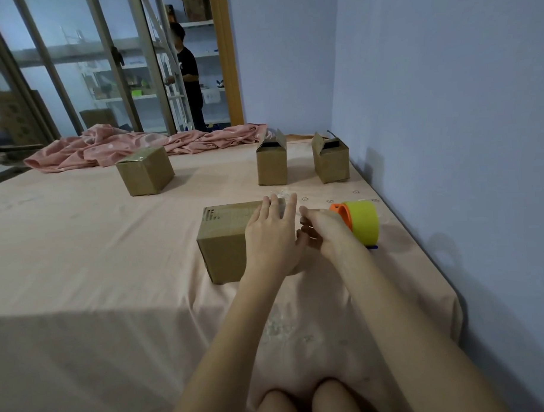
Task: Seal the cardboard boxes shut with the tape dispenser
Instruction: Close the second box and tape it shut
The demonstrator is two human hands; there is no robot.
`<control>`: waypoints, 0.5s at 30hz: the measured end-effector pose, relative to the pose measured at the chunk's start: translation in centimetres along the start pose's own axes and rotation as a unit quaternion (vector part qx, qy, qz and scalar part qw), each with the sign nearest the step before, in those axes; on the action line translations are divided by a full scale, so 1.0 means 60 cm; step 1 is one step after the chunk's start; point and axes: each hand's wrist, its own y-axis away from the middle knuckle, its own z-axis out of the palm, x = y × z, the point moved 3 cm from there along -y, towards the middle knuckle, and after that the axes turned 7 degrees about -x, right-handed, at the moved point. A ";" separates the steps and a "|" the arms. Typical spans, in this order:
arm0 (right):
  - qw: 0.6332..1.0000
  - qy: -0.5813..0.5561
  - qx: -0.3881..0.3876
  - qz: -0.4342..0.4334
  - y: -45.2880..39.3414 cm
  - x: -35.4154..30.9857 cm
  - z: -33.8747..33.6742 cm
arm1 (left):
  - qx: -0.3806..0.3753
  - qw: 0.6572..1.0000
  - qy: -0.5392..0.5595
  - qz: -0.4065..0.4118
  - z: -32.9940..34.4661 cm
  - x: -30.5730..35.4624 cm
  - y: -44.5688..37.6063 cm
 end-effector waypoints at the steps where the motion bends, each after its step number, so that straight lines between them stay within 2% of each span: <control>1: 1.000 0.021 0.007 -0.007 0.001 0.001 0.001 | 0.001 1.000 0.002 0.000 0.000 0.000 0.000; 5: 0.999 0.035 0.013 -0.008 0.000 0.018 0.014 | 0.002 1.000 0.016 -0.005 -0.002 0.000 -0.003; 9: 0.999 0.037 -0.017 -0.022 0.005 0.026 0.020 | -0.005 1.000 0.018 0.004 -0.006 -0.001 -0.004; 12: 0.998 0.046 -0.024 -0.033 0.016 0.022 0.021 | -0.033 0.999 0.006 0.007 -0.008 -0.003 -0.006; 15: 0.994 0.106 -0.014 -0.038 0.023 0.014 0.023 | -0.065 0.998 0.004 0.006 -0.009 -0.002 -0.008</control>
